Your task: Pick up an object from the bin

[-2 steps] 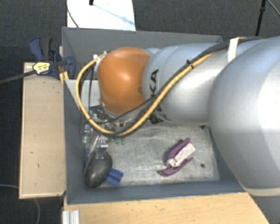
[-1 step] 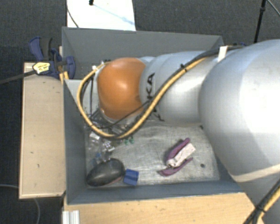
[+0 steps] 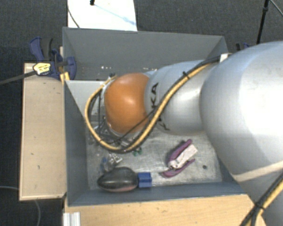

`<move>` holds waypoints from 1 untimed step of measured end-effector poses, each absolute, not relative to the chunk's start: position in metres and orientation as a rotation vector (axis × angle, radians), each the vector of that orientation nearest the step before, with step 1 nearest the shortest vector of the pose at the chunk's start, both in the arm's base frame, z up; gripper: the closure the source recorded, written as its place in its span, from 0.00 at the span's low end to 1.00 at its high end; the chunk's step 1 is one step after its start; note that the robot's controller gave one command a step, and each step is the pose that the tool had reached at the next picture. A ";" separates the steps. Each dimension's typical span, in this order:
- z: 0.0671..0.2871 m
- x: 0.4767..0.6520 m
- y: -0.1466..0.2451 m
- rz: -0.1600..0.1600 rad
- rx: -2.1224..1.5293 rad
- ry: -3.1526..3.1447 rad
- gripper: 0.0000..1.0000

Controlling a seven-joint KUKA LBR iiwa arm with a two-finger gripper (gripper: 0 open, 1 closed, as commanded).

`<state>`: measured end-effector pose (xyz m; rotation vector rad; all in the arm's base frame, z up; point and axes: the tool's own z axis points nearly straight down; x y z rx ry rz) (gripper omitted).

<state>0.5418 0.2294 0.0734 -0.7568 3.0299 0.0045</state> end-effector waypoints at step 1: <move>0.072 0.531 0.175 0.001 -1.349 2.833 0.00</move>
Offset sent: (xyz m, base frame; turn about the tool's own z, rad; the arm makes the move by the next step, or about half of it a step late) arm -0.0121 -0.0552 -0.0034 -0.4022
